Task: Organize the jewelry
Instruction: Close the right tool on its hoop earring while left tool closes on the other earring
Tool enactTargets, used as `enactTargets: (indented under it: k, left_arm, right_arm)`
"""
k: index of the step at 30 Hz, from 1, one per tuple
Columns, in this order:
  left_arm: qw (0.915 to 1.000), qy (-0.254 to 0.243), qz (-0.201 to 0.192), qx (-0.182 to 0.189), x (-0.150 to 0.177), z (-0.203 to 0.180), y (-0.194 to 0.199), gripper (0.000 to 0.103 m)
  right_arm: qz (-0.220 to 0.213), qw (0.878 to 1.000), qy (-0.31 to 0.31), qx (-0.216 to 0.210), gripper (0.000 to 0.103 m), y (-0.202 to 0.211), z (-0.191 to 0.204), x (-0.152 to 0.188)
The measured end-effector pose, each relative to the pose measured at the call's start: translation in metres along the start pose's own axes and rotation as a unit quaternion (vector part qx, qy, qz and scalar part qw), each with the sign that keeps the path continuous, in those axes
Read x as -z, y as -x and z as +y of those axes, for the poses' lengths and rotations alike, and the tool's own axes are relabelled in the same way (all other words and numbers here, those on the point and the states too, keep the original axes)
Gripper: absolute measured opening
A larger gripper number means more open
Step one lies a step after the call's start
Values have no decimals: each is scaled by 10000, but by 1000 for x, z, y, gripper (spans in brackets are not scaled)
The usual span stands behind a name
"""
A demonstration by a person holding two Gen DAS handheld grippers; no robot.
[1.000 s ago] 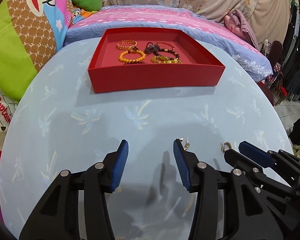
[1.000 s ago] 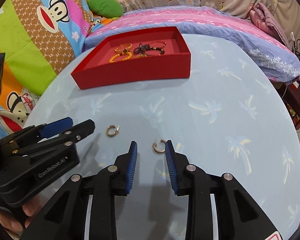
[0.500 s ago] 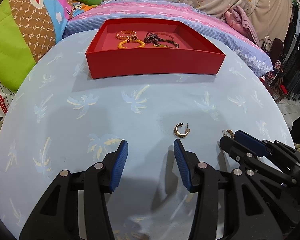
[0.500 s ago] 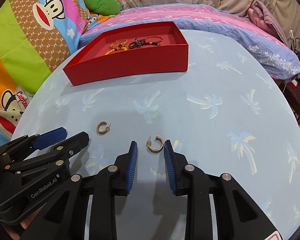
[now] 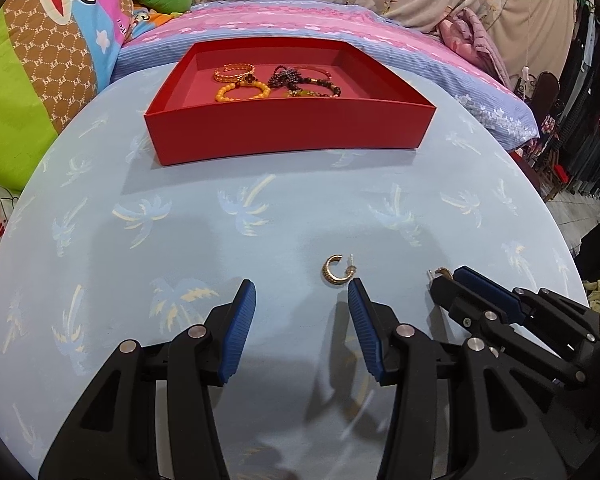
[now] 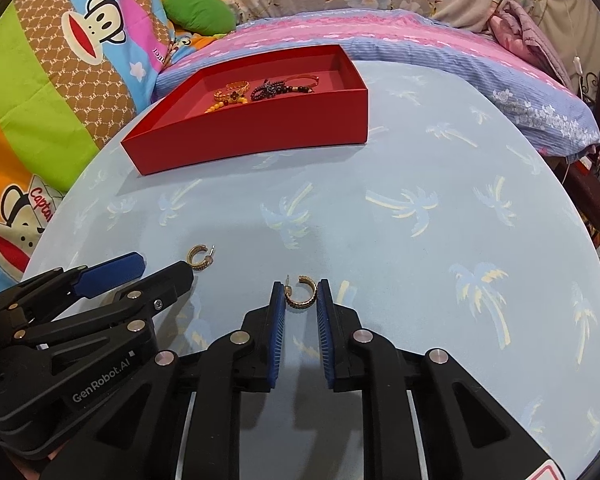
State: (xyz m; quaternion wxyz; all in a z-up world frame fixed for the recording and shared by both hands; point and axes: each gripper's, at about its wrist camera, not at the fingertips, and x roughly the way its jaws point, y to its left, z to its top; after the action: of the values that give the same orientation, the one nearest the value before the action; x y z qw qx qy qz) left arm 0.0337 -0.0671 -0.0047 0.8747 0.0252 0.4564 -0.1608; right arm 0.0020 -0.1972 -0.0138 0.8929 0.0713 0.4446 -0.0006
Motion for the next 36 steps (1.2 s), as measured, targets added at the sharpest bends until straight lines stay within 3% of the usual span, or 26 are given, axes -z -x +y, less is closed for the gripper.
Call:
enactTargets:
  k: [12, 23, 28, 36]
  left_arm:
    - [9999, -135, -94, 17, -7, -11, -9, 44]
    - [9996, -225, -146, -107, -6, -14, -11, 31]
    - [9995, -239, -132, -130, -6, -14, -10, 19]
    - [9997, -200, -94, -108, -5, -13, -9, 17]
  right_arm:
    - [-10, 9998, -203, -61, 16, 3, -11, -3]
    - [20, 9996, -251, -103, 16, 1, -11, -3]
    - [8, 9996, -263, -105, 16, 2, -11, -3]
    - [-51, 9996, -247, -109, 16, 8, -8, -4]
